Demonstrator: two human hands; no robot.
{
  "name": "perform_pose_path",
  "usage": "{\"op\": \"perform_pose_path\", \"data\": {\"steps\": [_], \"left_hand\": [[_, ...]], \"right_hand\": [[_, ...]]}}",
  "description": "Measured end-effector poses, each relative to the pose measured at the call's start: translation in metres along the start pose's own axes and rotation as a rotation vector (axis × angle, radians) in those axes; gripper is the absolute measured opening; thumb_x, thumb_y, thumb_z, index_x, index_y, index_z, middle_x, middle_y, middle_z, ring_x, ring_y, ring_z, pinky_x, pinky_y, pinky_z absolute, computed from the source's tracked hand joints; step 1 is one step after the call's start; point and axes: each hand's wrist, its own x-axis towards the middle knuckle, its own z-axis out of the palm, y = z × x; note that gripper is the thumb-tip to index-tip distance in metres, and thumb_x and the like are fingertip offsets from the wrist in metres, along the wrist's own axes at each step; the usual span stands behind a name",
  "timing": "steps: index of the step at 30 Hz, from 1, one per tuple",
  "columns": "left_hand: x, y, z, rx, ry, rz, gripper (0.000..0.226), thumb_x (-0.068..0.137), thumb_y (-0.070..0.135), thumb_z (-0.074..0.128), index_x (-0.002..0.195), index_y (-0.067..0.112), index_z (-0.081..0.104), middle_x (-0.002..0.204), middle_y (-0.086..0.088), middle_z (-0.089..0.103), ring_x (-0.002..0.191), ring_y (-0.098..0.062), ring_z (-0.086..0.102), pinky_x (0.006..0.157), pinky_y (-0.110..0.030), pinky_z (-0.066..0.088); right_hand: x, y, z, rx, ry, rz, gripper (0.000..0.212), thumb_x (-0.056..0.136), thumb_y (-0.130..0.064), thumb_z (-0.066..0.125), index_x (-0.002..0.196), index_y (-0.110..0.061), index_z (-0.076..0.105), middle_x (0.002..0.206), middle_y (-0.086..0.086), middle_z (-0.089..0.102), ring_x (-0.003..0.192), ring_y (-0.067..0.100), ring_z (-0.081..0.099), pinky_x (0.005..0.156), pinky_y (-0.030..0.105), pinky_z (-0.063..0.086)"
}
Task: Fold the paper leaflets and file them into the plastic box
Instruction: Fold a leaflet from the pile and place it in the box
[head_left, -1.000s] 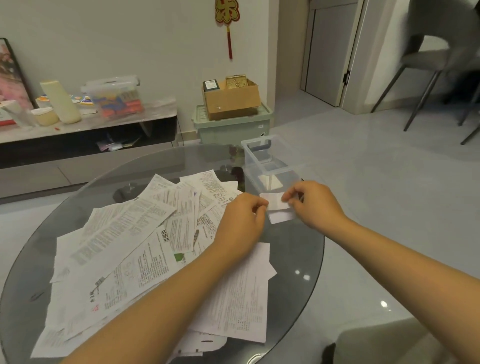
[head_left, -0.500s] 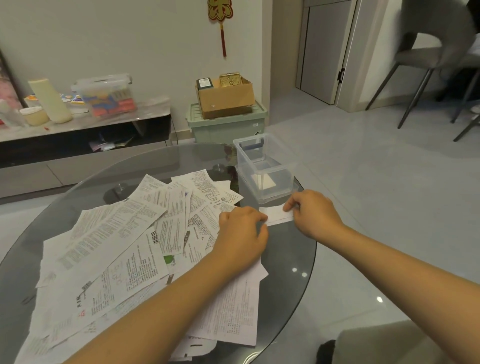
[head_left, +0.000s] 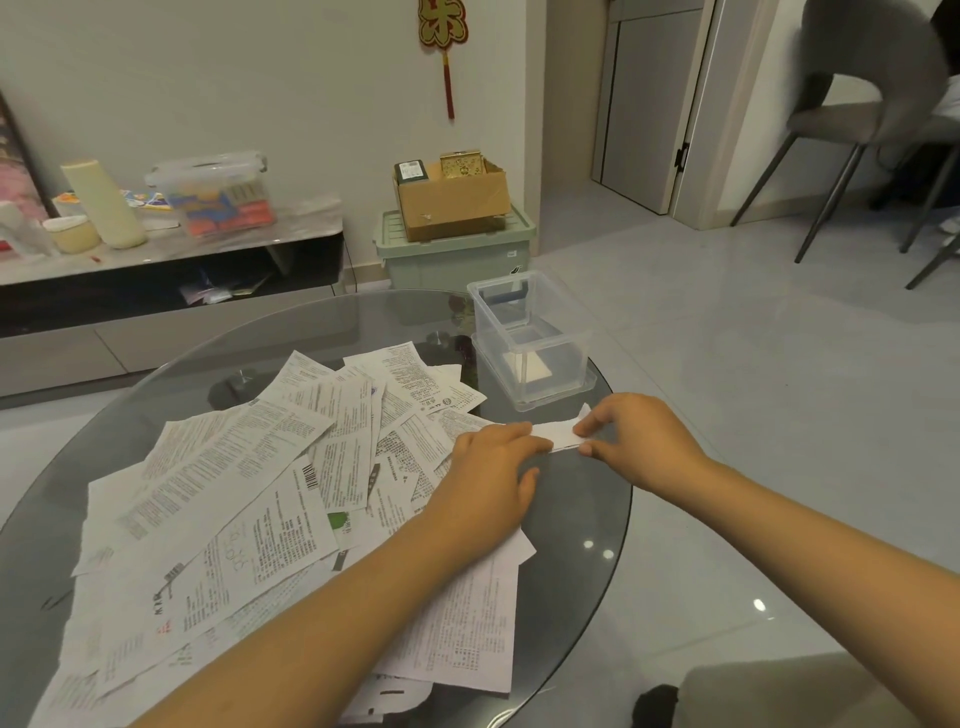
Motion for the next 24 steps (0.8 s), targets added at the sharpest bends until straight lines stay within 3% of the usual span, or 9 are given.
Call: {"op": "perform_pose_path", "data": {"steps": [4, 9, 16, 20, 24], "left_hand": [[0.0001, -0.0016, 0.0006, 0.026, -0.002, 0.024, 0.036, 0.098, 0.021, 0.044, 0.131, 0.030, 0.054, 0.145, 0.007, 0.043, 0.134, -0.011, 0.033, 0.105, -0.023, 0.010], [-0.0001, 0.0003, 0.0014, 0.066, -0.006, 0.030, 0.038, 0.099, 0.022, 0.041, 0.134, 0.031, 0.051, 0.146, 0.007, 0.042, 0.135, -0.011, 0.032, 0.105, -0.026, 0.012], [-0.0004, 0.0004, 0.0021, 0.087, -0.029, 0.034, 0.040, 0.099, 0.023, 0.038, 0.137, 0.033, 0.046, 0.148, 0.008, 0.038, 0.137, -0.010, 0.028, 0.107, -0.027, 0.011], [-0.0001, -0.0016, 0.0019, 0.040, -0.023, 0.023, 0.041, 0.098, 0.021, 0.040, 0.136, 0.033, 0.047, 0.147, 0.009, 0.039, 0.135, -0.009, 0.029, 0.105, -0.026, 0.011], [-0.0015, -0.0013, 0.0022, -0.037, 0.011, -0.003, 0.039, 0.097, 0.020, 0.045, 0.135, 0.027, 0.050, 0.145, 0.008, 0.043, 0.134, -0.007, 0.033, 0.107, -0.023, 0.012]], "right_hand": [[-0.0019, -0.0004, -0.0013, 0.036, 0.033, 0.027, 0.025, 0.084, -0.025, 0.070, 0.106, -0.014, 0.070, 0.117, 0.005, 0.065, 0.107, 0.022, 0.059, 0.086, 0.023, 0.041], [-0.0026, 0.0002, 0.0016, 0.041, 0.036, 0.027, 0.033, 0.085, -0.026, 0.068, 0.116, -0.016, 0.066, 0.124, 0.005, 0.061, 0.109, 0.023, 0.058, 0.092, 0.027, 0.043], [-0.0073, 0.0031, 0.0044, 0.170, 0.121, -0.076, 0.040, 0.085, -0.019, 0.068, 0.124, -0.019, 0.059, 0.125, 0.000, 0.056, 0.107, 0.015, 0.055, 0.088, 0.018, 0.038], [-0.0087, -0.0025, 0.0040, 0.373, 0.179, -0.084, 0.033, 0.090, -0.013, 0.061, 0.121, -0.020, 0.061, 0.104, -0.001, 0.063, 0.089, 0.010, 0.056, 0.079, 0.017, 0.042], [-0.0037, -0.0011, 0.0026, 0.631, 0.168, 0.041, 0.022, 0.090, -0.009, 0.060, 0.109, -0.017, 0.066, 0.094, 0.007, 0.068, 0.084, 0.017, 0.066, 0.079, 0.028, 0.054]]}}
